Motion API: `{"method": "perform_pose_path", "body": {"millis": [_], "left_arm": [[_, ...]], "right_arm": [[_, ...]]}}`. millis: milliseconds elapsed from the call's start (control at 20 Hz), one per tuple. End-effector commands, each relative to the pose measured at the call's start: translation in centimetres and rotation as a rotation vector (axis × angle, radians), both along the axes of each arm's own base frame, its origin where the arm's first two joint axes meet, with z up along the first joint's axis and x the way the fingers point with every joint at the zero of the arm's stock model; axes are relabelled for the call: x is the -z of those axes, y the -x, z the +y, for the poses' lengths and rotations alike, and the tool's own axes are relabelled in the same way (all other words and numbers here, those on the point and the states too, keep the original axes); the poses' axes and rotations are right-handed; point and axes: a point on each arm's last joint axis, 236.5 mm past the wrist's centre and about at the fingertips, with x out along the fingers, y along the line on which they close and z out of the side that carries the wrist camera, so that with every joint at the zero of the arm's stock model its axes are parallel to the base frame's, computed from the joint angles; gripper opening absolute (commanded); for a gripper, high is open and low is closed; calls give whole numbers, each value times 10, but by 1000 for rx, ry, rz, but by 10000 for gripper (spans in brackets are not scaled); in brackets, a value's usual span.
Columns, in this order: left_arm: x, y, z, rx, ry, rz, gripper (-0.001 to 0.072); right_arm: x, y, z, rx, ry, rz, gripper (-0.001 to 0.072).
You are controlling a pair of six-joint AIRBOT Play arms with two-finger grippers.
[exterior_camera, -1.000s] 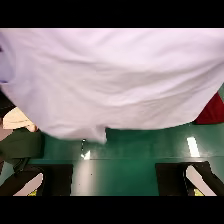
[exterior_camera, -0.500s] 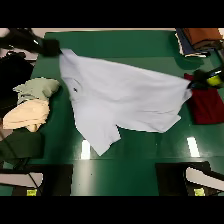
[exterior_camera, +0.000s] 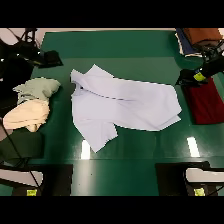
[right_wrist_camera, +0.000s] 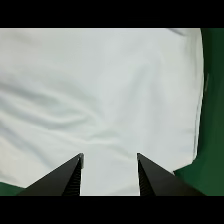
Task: Fold the shirts.
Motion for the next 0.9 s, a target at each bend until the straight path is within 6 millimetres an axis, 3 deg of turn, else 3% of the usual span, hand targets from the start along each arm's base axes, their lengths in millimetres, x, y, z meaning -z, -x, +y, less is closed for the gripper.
{"method": "perform_pose_path", "body": {"millis": [0, 200, 350, 550, 750, 800, 850], "left_arm": [[42, 59, 12, -12, -27, 131, 499], [123, 146, -10, -52, 84, 299, 499], [163, 188, -39, -42, 217, 400, 499], [185, 204, -67, -20, 253, 406, 498], [184, 186, -82, -56, 245, 333, 495], [181, 182, -82, -71, 248, 324, 309], [176, 175, -80, -65, 243, 305, 62]], "right_arm": [[-6, 34, 16, -56, -38, 2, 384], [-5, 62, 41, -54, -125, -29, 384], [-5, 67, 50, -39, -160, -58, 384], [-5, 69, 50, -41, -161, -57, 384], [-4, 70, 48, -45, -151, -49, 384], [-2, 73, 45, -54, -148, -42, 384], [2, 78, 40, -37, -154, -18, 384]]}}
